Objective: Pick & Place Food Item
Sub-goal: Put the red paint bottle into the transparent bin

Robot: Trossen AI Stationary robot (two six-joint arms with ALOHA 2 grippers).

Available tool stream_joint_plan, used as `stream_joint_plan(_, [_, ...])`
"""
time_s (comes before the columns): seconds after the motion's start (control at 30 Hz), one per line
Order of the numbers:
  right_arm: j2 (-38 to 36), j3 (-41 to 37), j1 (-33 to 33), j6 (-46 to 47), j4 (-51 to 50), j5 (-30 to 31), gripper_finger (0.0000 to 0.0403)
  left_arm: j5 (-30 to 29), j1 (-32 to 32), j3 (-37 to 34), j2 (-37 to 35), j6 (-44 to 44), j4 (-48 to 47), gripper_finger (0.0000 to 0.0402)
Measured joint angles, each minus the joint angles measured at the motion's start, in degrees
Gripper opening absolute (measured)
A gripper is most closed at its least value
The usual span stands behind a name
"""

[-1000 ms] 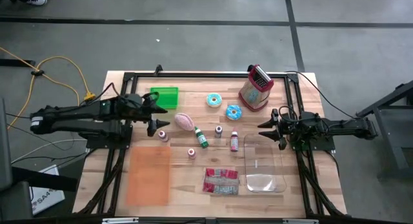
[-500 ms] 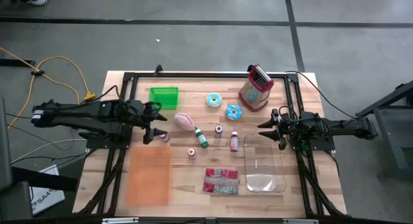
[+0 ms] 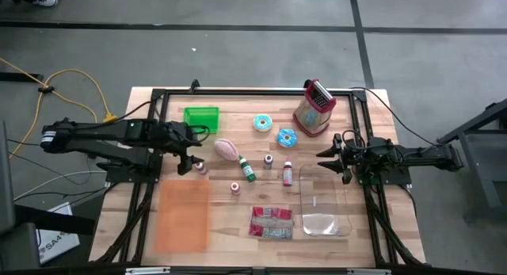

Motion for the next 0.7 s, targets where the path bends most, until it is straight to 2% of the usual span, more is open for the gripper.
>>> stream_joint_plan(0.37, [0.00, 0.00, 0.01, 0.00, 0.00, -0.02, 0.0142, -1.57, 0.00, 0.04, 2.56, 0.02, -2.13, 0.0293])
stream_joint_plan(0.7, [0.01, 0.02, 0.00, 0.01, 0.00, 0.00, 0.0142, -6.74, 0.00, 0.04, 0.39, -3.87, -3.31, 0.0293])
